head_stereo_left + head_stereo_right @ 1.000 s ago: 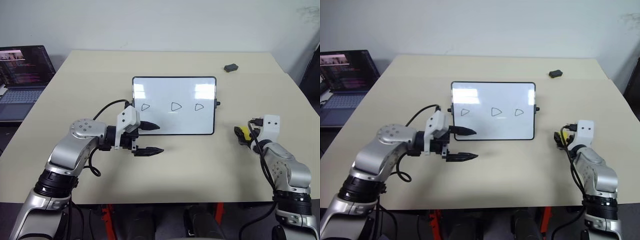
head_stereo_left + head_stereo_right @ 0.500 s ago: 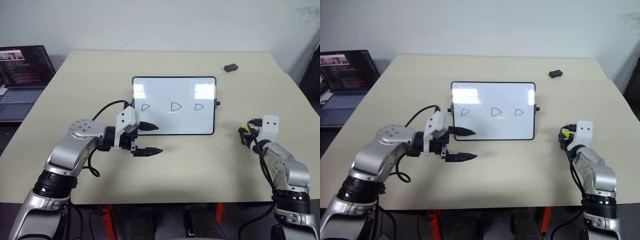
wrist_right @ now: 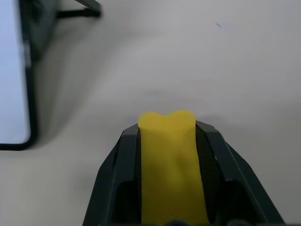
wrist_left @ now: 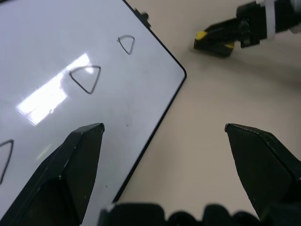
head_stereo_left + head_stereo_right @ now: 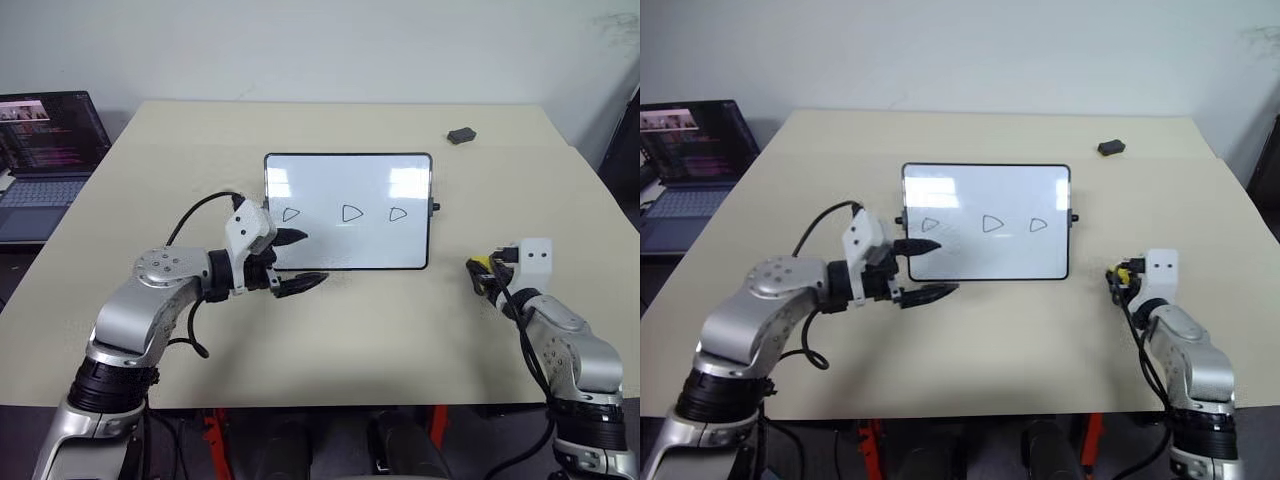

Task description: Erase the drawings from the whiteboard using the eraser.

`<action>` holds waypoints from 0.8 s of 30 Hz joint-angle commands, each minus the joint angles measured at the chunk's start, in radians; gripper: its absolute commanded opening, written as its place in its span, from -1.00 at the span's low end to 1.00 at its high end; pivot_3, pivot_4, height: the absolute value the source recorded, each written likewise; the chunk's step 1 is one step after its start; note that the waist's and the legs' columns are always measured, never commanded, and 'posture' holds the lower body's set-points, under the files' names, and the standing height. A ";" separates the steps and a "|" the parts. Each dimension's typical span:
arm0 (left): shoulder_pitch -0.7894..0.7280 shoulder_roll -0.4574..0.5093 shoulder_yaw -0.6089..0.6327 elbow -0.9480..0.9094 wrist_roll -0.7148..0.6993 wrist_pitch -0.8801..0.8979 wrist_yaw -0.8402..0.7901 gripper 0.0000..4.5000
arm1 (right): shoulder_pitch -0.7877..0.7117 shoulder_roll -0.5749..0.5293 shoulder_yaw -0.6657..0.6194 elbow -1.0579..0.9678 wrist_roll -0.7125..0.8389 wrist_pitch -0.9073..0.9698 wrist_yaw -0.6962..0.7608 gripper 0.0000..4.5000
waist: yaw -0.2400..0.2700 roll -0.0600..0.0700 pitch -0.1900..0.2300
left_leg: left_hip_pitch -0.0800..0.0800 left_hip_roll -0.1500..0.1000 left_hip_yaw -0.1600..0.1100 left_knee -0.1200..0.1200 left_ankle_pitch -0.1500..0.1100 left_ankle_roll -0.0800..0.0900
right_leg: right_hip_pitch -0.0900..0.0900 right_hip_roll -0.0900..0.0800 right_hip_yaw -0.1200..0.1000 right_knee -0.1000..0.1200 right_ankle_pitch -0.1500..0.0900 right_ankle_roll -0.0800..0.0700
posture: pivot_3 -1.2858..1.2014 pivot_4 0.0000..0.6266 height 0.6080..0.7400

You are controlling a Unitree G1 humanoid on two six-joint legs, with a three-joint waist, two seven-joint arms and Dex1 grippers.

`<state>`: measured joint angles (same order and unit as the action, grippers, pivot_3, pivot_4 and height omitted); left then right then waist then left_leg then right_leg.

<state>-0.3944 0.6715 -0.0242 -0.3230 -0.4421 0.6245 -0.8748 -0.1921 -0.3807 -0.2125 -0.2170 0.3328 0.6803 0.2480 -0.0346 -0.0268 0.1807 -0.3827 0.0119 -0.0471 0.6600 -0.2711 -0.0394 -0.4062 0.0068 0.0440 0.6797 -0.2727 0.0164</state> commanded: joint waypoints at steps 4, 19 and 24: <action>0.023 0.004 0.052 -0.064 -0.033 0.032 0.049 1.00 | -0.079 -0.021 0.078 -0.055 -0.053 -0.191 0.082 -0.47 | 0.000 0.000 0.000 | 0.000 0.000 0.000 0.000 0.000 0.000 | 0.000 0.000 0.000 0.000 0.000 0.000 | 0.03 -0.52 1.00; -0.026 0.023 0.031 -0.041 -0.022 0.044 0.047 1.00 | -0.470 0.116 0.237 0.477 -0.273 -0.629 0.047 -0.47 | 0.003 0.000 0.000 | 0.000 -0.001 0.000 0.000 0.000 -0.001 | 0.000 -0.001 -0.001 0.000 0.000 -0.001 | 0.03 -0.52 1.00; -0.039 0.025 0.024 -0.038 -0.022 0.045 0.041 1.00 | -0.461 0.122 0.291 0.600 -0.329 -0.636 0.073 -0.47 | 0.002 0.000 0.000 | 0.000 -0.001 -0.001 0.000 0.000 -0.001 | 0.000 -0.005 -0.001 0.000 0.000 -0.001 | 0.03 -0.52 1.00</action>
<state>-0.4098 0.6851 0.0010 -0.3446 -0.4620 0.6731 -0.8273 -0.6594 -0.2587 0.0647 0.3523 0.0213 0.0386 0.3082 -0.0325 -0.0272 0.1805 -0.3824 0.0110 -0.0475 0.6601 -0.2715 -0.0404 -0.4059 0.0018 0.0428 0.6796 -0.2725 0.0156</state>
